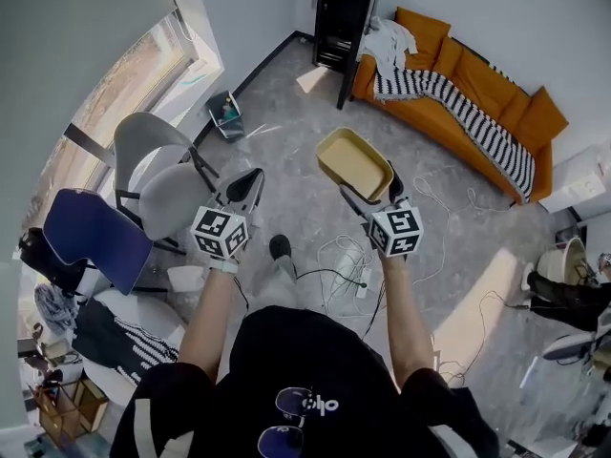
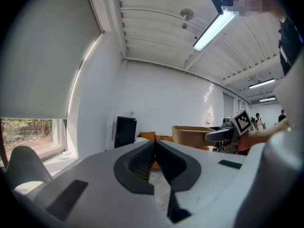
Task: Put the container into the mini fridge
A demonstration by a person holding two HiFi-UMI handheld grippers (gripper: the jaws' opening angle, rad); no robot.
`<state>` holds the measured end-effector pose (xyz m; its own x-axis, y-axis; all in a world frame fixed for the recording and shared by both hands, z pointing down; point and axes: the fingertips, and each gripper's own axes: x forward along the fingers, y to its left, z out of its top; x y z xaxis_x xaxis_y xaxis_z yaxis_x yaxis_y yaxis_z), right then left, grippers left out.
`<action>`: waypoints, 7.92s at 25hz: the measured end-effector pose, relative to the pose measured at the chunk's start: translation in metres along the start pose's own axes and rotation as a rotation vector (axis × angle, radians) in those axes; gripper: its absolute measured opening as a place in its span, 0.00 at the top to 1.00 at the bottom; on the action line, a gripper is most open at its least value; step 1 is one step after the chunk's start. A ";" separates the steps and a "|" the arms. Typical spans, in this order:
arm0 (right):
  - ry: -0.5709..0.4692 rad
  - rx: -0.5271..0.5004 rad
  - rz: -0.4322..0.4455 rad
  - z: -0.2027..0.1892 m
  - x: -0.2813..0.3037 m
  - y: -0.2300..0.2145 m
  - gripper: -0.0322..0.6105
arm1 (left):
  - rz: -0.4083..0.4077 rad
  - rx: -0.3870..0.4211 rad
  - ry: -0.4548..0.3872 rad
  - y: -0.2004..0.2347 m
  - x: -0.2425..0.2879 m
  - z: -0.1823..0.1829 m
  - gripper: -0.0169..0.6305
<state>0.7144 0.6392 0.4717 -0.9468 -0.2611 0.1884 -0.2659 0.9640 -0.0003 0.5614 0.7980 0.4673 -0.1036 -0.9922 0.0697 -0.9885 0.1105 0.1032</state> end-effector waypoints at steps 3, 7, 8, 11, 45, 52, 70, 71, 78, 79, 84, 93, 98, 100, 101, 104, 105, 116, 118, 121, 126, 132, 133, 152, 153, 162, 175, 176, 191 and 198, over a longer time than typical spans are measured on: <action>0.002 0.000 -0.003 0.014 0.054 -0.018 0.12 | -0.005 0.002 -0.002 0.043 0.037 0.010 0.96; -0.009 0.002 -0.016 0.037 0.125 -0.044 0.12 | -0.014 0.007 -0.002 0.104 0.087 0.027 0.96; -0.012 0.004 -0.019 0.043 0.142 -0.049 0.12 | -0.016 0.010 -0.003 0.119 0.099 0.033 0.96; -0.016 0.008 -0.032 0.058 0.190 -0.063 0.12 | -0.022 0.013 -0.005 0.162 0.131 0.045 0.96; -0.011 0.078 0.029 0.135 0.610 -0.290 0.12 | 0.032 -0.006 0.070 0.448 0.468 0.091 0.96; -0.014 0.087 0.035 0.148 0.665 -0.342 0.12 | 0.027 0.003 0.056 0.474 0.539 0.110 0.96; 0.017 0.113 -0.052 0.157 0.813 -0.438 0.12 | -0.071 -0.035 0.080 0.586 0.701 0.101 0.96; 0.015 0.114 -0.067 0.160 0.826 -0.446 0.12 | -0.086 -0.031 0.080 0.598 0.716 0.105 0.96; 0.001 0.133 -0.134 0.195 0.927 -0.489 0.12 | -0.180 0.001 0.076 0.676 0.807 0.151 0.96; -0.001 0.133 -0.141 0.198 0.941 -0.491 0.12 | -0.194 0.006 0.075 0.686 0.817 0.155 0.96; 0.006 0.134 -0.179 0.210 0.985 -0.504 0.12 | -0.252 0.002 0.072 0.718 0.855 0.167 0.96; 0.004 0.131 -0.236 0.224 1.036 -0.550 0.12 | -0.328 -0.031 0.090 0.747 0.931 0.159 0.96; -0.009 0.136 -0.275 0.223 1.062 -0.596 0.12 | -0.385 -0.018 0.099 0.753 0.993 0.157 0.96; -0.019 0.139 -0.290 0.228 1.075 -0.621 0.12 | -0.405 -0.008 0.103 0.756 1.023 0.162 0.96; -0.025 0.141 -0.298 0.232 1.081 -0.633 0.12 | -0.415 -0.004 0.106 0.758 1.039 0.166 0.96; -0.039 0.133 -0.324 0.246 1.098 -0.669 0.12 | -0.449 0.008 0.113 0.760 1.082 0.178 0.96; -0.044 0.133 -0.334 0.251 1.103 -0.680 0.12 | -0.460 0.012 0.115 0.760 1.096 0.181 0.96; -0.057 0.145 -0.423 0.259 1.114 -0.778 0.12 | -0.578 0.044 0.138 0.734 1.216 0.189 0.96; -0.057 0.151 -0.446 0.257 1.108 -0.787 0.12 | -0.601 0.048 0.146 0.727 1.226 0.189 0.96; -0.057 0.161 -0.486 0.252 1.099 -0.800 0.12 | -0.641 0.051 0.150 0.714 1.242 0.189 0.96; -0.046 0.181 -0.564 0.238 1.084 -0.809 0.12 | -0.717 0.056 0.159 0.702 1.262 0.185 0.96; -0.028 0.220 -0.683 0.224 1.071 -0.801 0.12 | -0.829 0.051 0.193 0.697 1.267 0.177 0.96; -0.027 0.226 -0.702 0.223 1.071 -0.797 0.12 | -0.848 0.052 0.198 0.698 1.265 0.176 0.96; -0.005 0.287 -0.895 0.184 1.056 -0.774 0.12 | -1.026 0.069 0.251 0.698 1.265 0.151 0.96; -0.003 0.294 -0.899 0.179 1.054 -0.775 0.12 | -1.028 0.070 0.256 0.697 1.265 0.147 0.96; 0.032 0.344 -0.890 0.122 1.055 -0.778 0.12 | -1.032 0.078 0.316 0.684 1.268 0.109 0.96; 0.080 0.420 -0.886 0.065 1.057 -0.764 0.12 | -1.055 0.073 0.386 0.670 1.255 0.069 0.96; 0.082 0.419 -0.884 0.063 1.057 -0.765 0.12 | -1.053 0.072 0.386 0.670 1.255 0.068 0.96; 0.072 0.312 -0.840 0.044 1.099 -0.829 0.12 | -0.990 0.057 0.375 0.673 1.281 0.047 0.96; 0.064 0.271 -0.808 0.038 1.126 -0.854 0.12 | -0.958 0.048 0.369 0.678 1.297 0.039 0.96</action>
<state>-0.1313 -0.4803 0.6465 -0.4378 -0.8521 0.2866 -0.8970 0.4356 -0.0754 -0.2478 -0.4158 0.5885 0.7632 -0.5822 0.2803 -0.6428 -0.7284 0.2371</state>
